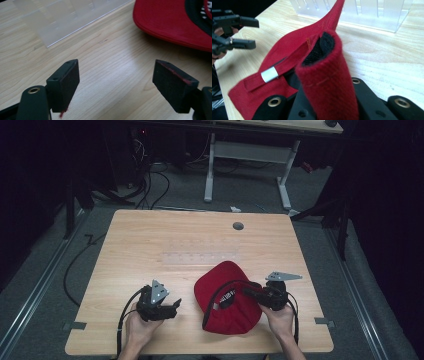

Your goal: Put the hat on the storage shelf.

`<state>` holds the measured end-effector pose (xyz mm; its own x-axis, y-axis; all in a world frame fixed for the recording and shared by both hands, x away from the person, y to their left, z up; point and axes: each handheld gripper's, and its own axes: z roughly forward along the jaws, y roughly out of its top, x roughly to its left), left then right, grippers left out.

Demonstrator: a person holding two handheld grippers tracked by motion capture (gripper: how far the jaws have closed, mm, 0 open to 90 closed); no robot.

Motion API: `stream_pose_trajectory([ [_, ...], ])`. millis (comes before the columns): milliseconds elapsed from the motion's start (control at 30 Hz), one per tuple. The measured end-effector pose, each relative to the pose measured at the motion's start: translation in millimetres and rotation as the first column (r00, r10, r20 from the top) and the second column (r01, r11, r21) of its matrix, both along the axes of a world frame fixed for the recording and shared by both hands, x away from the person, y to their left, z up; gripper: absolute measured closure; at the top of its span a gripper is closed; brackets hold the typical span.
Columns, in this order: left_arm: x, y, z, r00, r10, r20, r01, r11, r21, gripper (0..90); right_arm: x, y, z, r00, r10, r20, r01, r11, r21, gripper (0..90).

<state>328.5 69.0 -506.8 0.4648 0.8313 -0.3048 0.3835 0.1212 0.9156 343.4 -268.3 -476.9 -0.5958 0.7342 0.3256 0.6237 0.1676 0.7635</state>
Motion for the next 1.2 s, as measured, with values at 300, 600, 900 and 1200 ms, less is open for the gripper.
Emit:
stream_pose_trajectory([
  [300,-10.5,-12.3,0.8,0.9990,-0.032,0.031,0.030,0.9983,0.050,17.2,6.7,2.0,19.1,0.9999,0.007,0.012,-0.008,0.9996,0.028,85.9],
  [600,-10.2,-16.4,-2.2,0.9988,-0.044,0.019,0.043,0.9975,0.056,15.1,15.5,11.2,31.5,0.9996,0.026,0.012,-0.027,0.9991,0.033,85.9],
  [900,-9.6,-22.9,-1.2,0.9982,-0.057,0.019,0.057,0.9977,0.038,14.4,21.4,22.4,40.6,0.9990,0.045,-0.001,-0.045,0.9975,0.055,85.8],
  [1200,-9.0,-26.1,3.1,0.9972,-0.070,0.026,0.069,0.9974,0.018,12.8,25.8,36.1,47.5,0.9973,0.074,-0.006,-0.073,0.9941,0.081,85.8],
])
